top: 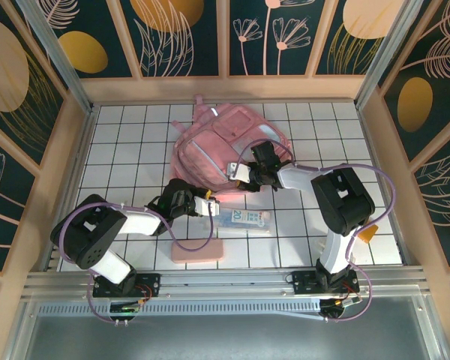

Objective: Pack books, pencil case, and school supplies into a backpack

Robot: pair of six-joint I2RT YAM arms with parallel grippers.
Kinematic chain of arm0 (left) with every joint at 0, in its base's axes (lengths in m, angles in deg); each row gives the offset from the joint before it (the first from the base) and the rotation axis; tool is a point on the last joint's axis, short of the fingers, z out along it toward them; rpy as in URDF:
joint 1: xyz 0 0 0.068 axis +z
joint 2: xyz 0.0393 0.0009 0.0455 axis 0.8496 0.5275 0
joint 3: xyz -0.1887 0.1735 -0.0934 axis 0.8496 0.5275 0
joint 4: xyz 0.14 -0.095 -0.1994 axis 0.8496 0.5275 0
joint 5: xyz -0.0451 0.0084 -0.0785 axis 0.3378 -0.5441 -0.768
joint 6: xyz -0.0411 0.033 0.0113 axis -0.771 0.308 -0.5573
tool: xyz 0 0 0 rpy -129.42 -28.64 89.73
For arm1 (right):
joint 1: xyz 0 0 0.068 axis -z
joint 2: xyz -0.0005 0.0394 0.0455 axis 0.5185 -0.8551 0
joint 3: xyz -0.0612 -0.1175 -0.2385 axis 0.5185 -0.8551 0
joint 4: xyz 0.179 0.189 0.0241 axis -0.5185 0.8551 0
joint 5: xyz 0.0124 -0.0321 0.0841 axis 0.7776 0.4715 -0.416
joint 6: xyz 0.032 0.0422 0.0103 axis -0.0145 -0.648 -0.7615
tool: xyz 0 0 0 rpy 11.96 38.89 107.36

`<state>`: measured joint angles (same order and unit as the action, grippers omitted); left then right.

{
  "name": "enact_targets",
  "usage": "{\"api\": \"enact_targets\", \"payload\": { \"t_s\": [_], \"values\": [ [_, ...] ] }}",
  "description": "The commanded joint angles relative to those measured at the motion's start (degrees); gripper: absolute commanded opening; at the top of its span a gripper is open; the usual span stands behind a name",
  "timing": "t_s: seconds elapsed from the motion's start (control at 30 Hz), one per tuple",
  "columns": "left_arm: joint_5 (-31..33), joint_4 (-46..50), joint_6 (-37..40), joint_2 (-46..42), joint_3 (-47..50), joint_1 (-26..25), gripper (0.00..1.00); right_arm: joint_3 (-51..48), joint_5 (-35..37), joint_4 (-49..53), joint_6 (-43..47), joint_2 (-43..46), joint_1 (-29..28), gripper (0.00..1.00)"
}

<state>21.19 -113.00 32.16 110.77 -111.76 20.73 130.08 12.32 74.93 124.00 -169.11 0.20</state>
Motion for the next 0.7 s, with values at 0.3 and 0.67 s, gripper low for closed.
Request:
{"api": "enact_targets", "payload": {
  "t_s": [0.3,0.67],
  "values": [
    [-2.23,-2.33,-2.98,0.23,-0.12,-1.18,0.00,-2.20,1.42,0.62,-4.39,-3.08,-4.99,0.23],
    [-2.24,-4.03,-7.45,-0.40,-0.33,-1.82,0.00,-4.45,-6.68,-6.93,-15.96,6.46,-0.67,0.00]
  ]
}}
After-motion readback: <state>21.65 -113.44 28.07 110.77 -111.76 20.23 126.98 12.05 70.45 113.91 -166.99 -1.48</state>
